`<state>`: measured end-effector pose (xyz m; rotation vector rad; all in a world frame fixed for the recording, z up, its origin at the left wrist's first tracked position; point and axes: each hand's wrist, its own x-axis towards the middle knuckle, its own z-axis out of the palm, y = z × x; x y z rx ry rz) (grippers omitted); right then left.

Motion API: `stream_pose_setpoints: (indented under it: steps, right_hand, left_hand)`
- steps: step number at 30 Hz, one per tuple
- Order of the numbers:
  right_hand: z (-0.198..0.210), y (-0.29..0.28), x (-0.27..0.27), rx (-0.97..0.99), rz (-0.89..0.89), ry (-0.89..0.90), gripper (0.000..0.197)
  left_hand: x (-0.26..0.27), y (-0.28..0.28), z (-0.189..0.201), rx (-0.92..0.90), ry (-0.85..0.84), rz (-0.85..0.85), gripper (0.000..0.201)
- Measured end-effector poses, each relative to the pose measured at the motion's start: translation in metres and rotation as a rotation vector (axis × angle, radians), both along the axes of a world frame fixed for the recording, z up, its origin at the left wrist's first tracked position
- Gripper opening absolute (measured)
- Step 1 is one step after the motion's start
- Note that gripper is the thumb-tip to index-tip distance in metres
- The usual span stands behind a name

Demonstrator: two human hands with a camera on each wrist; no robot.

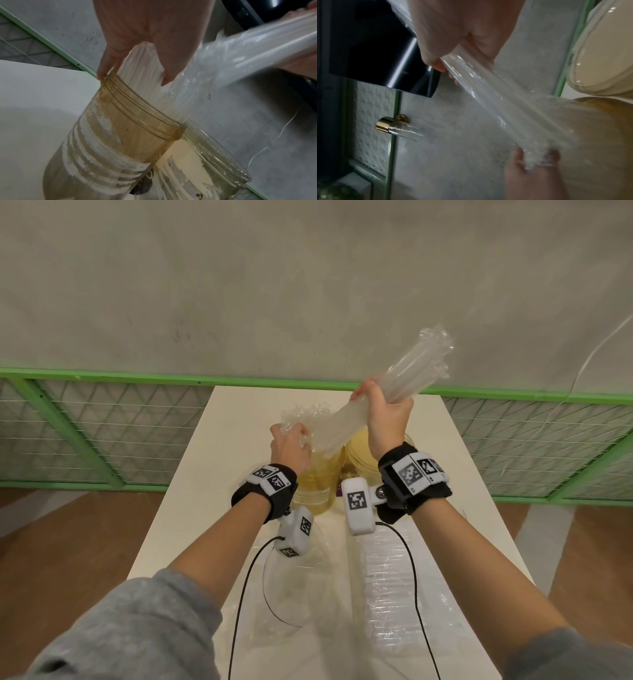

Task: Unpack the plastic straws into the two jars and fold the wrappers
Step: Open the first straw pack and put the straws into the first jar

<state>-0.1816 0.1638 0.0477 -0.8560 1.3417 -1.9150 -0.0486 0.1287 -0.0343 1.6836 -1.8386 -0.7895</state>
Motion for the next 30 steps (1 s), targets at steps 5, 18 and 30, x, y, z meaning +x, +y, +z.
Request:
stream_pose_setpoints:
  steps: [5, 18, 30]
  right_hand:
    - [-0.026, -0.006, 0.006, 0.117, -0.005, 0.065, 0.011]
    - [-0.084, -0.018, 0.033, 0.275, 0.186, 0.661, 0.053]
    - [-0.084, -0.011, 0.035, 0.283, 0.22, 0.71, 0.062]
  left_hand:
    - [0.002, 0.002, 0.003, 0.003, 0.002, -0.016, 0.022]
    - [0.006, 0.006, 0.007, 0.069, 0.072, -0.026, 0.027]
    - [0.019, 0.014, 0.028, -0.05, 0.548, -0.003, 0.069]
